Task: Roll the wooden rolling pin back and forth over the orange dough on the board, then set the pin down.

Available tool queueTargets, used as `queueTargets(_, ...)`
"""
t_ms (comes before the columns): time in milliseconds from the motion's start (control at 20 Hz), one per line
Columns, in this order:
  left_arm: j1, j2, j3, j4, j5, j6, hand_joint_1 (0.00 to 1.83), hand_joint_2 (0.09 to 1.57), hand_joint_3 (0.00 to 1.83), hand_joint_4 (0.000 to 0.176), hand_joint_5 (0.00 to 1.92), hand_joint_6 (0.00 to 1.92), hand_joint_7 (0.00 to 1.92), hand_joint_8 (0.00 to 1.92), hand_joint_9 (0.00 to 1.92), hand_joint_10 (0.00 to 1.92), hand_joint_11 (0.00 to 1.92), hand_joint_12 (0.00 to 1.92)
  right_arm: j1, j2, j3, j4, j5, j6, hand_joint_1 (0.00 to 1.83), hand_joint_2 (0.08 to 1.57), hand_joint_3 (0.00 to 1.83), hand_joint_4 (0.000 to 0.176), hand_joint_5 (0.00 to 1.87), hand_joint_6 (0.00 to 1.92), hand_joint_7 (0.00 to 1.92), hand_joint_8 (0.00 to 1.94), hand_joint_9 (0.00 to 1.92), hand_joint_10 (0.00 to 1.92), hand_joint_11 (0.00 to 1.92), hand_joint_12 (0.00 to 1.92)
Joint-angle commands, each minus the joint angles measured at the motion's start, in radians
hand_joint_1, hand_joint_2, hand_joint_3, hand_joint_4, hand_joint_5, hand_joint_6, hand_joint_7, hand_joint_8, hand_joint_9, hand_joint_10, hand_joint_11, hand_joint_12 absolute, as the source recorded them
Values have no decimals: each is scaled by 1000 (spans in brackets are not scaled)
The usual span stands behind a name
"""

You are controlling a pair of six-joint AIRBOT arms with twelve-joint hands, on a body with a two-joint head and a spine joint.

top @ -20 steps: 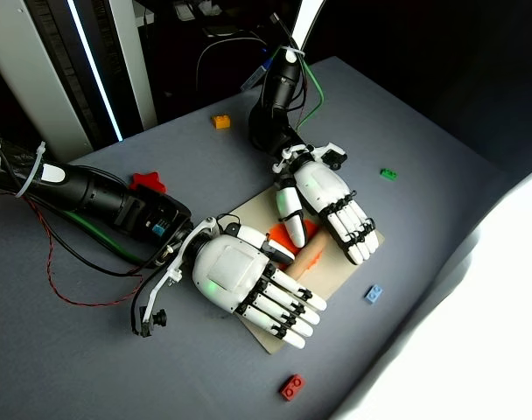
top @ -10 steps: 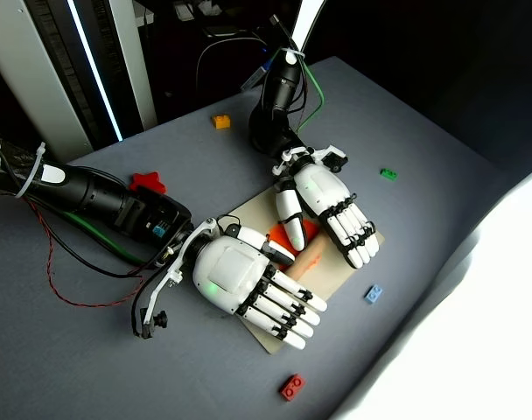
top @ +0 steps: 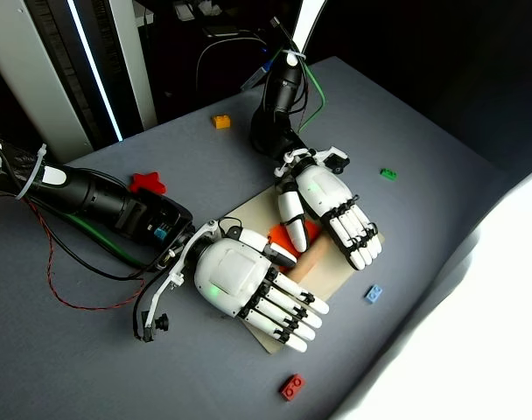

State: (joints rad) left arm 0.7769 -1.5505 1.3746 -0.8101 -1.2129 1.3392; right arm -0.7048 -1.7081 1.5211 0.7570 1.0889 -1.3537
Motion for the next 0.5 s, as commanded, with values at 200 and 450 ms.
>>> queueTargets(200, -6, -6, 15, 26, -46, -11, 0, 1457, 1, 0, 43, 3, 55, 0, 40, 0, 0, 220, 8, 8, 20, 14, 62, -4, 0, 1545, 0, 0, 122, 3, 140, 1, 94, 2, 0, 77)
queueTargets(450, -10, -18, 32, 26, -37, -16, 0, 1458, 1, 0, 58, 5, 77, 4, 58, 5, 0, 229, 12, 6, 36, 16, 49, 8, 0, 1548, 0, 0, 127, 3, 136, 4, 98, 3, 0, 121)
